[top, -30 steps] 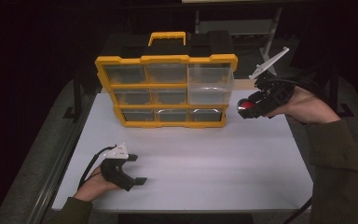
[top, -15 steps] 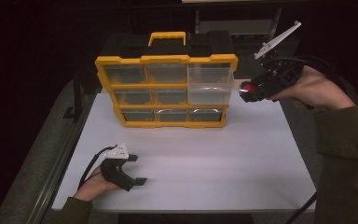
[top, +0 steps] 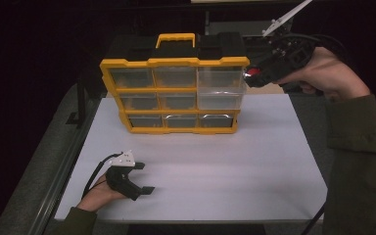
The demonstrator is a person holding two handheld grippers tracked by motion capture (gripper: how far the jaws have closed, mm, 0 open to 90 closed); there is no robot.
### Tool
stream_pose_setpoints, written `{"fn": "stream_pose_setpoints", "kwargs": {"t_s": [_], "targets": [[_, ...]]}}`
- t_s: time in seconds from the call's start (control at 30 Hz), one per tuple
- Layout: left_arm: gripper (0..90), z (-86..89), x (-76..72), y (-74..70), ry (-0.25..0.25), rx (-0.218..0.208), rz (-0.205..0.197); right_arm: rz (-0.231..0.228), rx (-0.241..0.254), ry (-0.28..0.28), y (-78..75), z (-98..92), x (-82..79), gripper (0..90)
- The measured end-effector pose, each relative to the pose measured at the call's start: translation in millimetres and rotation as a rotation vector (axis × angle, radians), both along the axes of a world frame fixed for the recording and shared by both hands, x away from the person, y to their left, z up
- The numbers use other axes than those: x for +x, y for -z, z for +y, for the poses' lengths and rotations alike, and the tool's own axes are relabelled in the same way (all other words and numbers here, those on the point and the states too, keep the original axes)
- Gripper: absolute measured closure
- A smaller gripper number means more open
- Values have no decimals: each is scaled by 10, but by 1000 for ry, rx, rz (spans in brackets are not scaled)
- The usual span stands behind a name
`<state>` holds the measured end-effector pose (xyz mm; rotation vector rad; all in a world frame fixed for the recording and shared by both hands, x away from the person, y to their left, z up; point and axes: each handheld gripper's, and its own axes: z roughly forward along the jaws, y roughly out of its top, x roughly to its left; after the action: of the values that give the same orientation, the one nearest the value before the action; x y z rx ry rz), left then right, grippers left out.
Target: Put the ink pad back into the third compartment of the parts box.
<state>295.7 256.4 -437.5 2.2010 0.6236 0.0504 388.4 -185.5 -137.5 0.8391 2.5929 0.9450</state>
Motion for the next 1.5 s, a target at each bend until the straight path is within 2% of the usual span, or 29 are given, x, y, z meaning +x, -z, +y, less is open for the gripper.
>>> {"fn": "stream_pose_setpoints", "kwargs": {"t_s": [0.2, 0.43, 0.7, 1.1, 1.3, 1.5], "targets": [[0, -7, 18, 1, 2, 2, 2, -10, 28, -1, -60, 129, 73, 288], [0, -13, 25, 0, 2, 5, 4, -8, 40, -9, -33, 254, 165, 287], [0, -13, 20, -5, 7, 1, 4, -7, 56, -15, 17, 358, 243, 287], [0, -11, 9, -12, 10, 2, -2, 19, 40, -37, 178, 545, 301, 286], [0, -11, 5, -14, 12, 2, -3, 19, 44, -32, 256, 575, 318, 267], [0, -14, 1, -14, 11, 2, -3, 16, 67, -28, 231, 557, 302, 258]]}}
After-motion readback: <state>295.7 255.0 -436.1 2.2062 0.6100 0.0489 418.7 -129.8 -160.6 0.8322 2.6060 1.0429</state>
